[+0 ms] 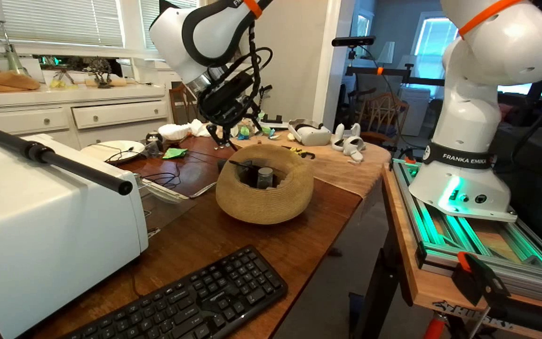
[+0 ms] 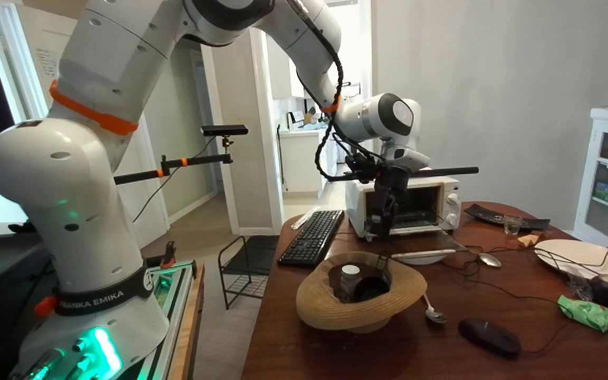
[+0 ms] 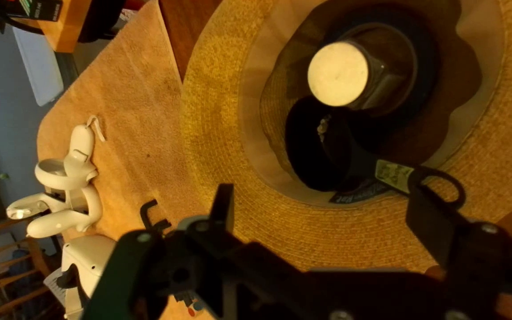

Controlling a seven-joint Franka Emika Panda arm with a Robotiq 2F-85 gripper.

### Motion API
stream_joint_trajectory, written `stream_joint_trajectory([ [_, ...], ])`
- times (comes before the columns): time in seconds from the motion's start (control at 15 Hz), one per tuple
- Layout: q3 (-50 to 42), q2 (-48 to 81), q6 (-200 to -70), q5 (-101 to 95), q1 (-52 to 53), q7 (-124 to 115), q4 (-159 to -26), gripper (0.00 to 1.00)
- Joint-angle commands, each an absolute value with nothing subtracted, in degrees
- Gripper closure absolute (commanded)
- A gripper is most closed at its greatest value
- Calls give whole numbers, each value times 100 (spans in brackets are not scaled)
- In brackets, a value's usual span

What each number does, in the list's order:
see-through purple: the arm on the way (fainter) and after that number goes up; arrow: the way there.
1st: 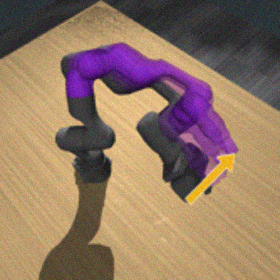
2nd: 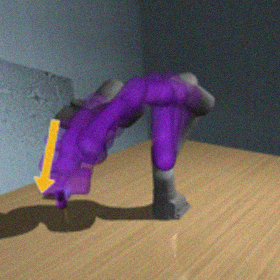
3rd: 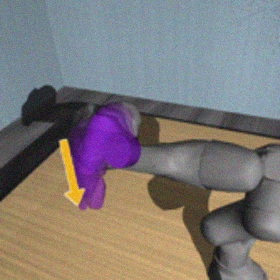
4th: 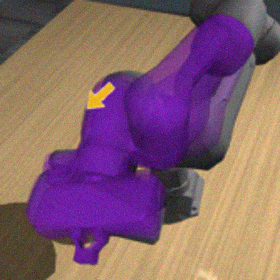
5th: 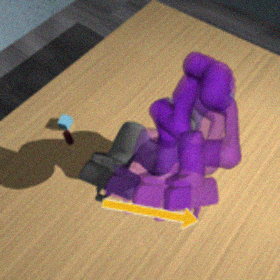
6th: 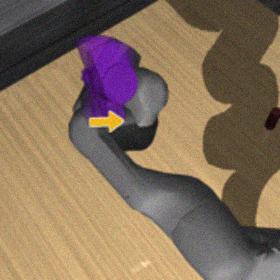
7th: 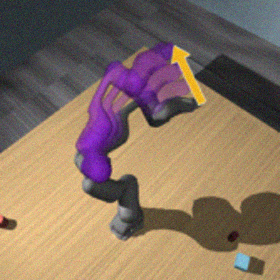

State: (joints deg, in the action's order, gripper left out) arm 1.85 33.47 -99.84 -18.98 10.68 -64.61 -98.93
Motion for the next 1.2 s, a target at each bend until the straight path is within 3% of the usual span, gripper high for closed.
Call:
stream_joint_trajectory([
  [0.0,84,3771,-9994,-1804,1240,-6380,-9406,0],
  [1.13,-146,4775,-9682,-1796,1525,-6278,-8359,0],
])
